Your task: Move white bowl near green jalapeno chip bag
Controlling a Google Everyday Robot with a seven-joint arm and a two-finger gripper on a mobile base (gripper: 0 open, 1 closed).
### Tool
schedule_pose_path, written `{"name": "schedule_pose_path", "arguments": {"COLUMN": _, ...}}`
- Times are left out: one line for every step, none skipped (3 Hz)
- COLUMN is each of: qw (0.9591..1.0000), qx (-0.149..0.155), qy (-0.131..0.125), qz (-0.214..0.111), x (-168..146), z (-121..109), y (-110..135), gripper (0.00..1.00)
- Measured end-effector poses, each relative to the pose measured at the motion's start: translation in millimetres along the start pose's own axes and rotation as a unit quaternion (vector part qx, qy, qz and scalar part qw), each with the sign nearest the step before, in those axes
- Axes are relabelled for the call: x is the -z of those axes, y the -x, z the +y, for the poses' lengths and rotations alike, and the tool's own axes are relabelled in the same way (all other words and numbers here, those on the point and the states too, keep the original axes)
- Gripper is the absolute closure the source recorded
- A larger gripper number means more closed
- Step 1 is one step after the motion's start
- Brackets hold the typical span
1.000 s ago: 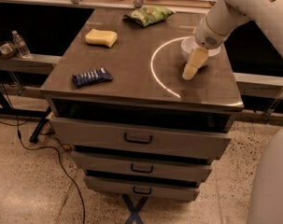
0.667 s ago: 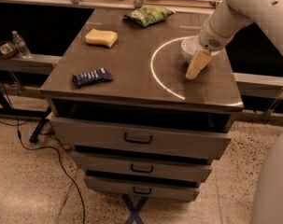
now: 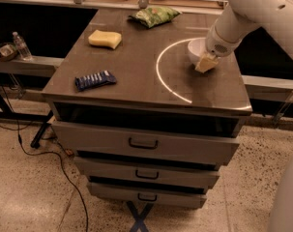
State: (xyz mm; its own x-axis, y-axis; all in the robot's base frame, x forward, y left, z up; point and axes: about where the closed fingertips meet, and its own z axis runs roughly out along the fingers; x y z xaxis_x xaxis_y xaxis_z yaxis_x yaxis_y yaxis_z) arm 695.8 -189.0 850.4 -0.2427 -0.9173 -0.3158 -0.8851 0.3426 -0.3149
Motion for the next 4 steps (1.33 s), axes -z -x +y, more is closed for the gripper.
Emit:
{"name": "schedule_pose_path", "arguments": {"qw": 0.9995, "qx": 0.031, "qy": -0.009, "qz": 0.005, "x": 4, "z": 7, "y": 25, "gripper": 0.87}}
{"name": "schedule_pose_path", "arguments": {"qw": 0.994, "qx": 0.093, "qy": -0.057, "qz": 0.007, "x": 39, "z": -7, "y": 68, "gripper": 1.0}}
{"name": "schedule_pose_path", "arguments": {"qw": 0.994, "qx": 0.093, "qy": -0.057, "qz": 0.007, "x": 39, "z": -7, "y": 68, "gripper": 1.0}}
{"name": "schedule_pose_path", "arguments": {"qw": 0.9909, "qx": 0.11, "qy": -0.077, "qz": 0.009, "x": 29, "z": -33, "y": 79, "gripper": 1.0}}
